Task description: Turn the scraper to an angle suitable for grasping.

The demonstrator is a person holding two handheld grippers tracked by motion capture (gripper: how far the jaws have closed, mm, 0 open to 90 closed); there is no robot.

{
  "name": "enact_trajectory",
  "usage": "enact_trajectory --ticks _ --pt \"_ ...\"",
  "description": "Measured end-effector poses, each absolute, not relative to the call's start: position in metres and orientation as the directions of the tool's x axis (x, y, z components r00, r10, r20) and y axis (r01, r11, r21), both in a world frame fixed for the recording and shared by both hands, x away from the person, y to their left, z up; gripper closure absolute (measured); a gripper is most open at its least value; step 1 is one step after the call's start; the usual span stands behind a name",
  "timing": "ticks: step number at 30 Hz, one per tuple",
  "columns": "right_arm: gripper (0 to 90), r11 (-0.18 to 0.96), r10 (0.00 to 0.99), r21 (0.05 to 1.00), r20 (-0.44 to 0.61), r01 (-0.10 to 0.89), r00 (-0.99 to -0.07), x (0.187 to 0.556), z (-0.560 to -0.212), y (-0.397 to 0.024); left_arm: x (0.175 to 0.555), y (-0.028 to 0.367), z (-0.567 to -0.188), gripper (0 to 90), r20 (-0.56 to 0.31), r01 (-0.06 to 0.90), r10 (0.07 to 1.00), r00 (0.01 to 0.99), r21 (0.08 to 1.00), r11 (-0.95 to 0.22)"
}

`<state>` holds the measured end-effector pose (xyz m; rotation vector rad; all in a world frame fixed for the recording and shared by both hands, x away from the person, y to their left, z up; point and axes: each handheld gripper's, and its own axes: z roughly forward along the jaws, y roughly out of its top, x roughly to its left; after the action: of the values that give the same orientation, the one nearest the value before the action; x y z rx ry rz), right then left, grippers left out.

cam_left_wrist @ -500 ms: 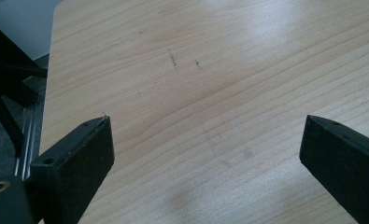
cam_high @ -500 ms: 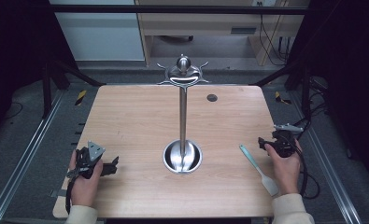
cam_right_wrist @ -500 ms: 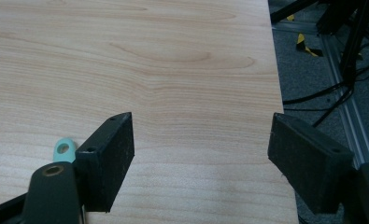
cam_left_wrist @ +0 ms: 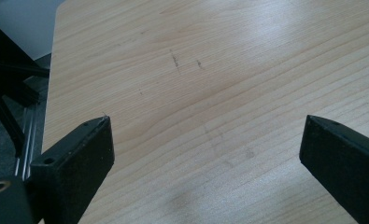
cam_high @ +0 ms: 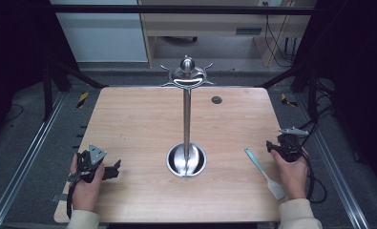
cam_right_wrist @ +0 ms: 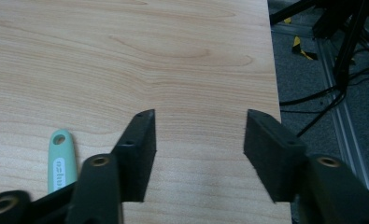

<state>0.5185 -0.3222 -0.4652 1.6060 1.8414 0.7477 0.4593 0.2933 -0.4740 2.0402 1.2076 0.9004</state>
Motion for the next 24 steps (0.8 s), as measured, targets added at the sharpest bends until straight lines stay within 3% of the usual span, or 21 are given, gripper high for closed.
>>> enact_trajectory --ticks 8,9,15,24 --pt "69.7 0.162 0.984 0.73 -0.066 0.664 -0.167 0.517 -0.465 -0.318 0.459 0.293 -0.475 3.0 0.252 0.496 0.899 0.359 0.764 -0.413" --pt "75.9 0.177 0.98 0.724 -0.068 0.667 -0.186 0.517 -0.466 -0.316 0.46 0.292 -0.475 3.0 0.252 0.496 0.899 0.359 0.764 -0.413" --pt "88.2 0.234 0.962 0.708 -0.071 0.666 -0.262 0.517 -0.469 -0.306 0.46 0.291 -0.475 3.0 0.257 0.497 0.895 0.364 0.76 -0.42" --pt "90.0 0.301 0.936 0.667 -0.072 0.681 -0.343 0.517 -0.475 -0.289 0.46 0.291 -0.475 3.1 0.256 0.496 0.894 0.367 0.76 -0.421"
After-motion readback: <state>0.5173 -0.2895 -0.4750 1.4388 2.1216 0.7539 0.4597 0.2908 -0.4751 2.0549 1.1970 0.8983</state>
